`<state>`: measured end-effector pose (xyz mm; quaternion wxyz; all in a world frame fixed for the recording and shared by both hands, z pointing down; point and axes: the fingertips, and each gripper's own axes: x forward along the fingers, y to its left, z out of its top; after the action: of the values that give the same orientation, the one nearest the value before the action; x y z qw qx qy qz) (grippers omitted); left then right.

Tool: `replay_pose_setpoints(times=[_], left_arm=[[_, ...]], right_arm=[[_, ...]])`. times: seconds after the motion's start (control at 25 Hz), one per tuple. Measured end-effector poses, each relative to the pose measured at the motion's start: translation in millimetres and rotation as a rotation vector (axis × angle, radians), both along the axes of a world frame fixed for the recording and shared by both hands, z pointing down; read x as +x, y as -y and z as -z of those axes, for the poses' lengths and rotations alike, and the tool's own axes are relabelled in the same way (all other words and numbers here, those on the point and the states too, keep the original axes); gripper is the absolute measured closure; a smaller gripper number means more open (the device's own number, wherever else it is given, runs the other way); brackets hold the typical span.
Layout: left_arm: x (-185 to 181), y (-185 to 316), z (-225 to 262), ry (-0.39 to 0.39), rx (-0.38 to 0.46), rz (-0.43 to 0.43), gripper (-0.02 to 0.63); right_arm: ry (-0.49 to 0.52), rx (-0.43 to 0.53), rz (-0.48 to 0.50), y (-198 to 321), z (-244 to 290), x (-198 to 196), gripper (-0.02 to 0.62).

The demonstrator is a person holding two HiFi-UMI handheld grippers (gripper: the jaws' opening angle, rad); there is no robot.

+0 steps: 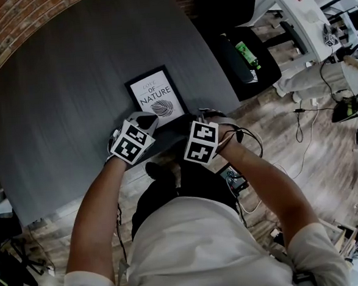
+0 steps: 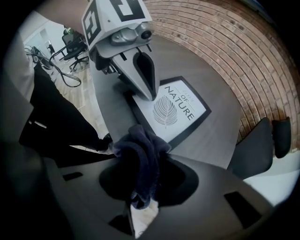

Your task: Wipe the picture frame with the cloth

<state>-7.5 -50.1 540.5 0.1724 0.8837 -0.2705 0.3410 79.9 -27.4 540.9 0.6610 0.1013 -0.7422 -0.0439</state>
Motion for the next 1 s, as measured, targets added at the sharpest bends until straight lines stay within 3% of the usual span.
replay_pose_setpoints(times=[0.76,1.0], left_arm=[[-2,0,-4,0.019,0.035,-0.001,0.6],[0,0,0,0.023,0.047,0.002,0.6]], right_arm=[[-0.047,0.024,-0.009,27,0,35,0.489],[-0.092,0.068,-0.029,51,5,63,0.489]])
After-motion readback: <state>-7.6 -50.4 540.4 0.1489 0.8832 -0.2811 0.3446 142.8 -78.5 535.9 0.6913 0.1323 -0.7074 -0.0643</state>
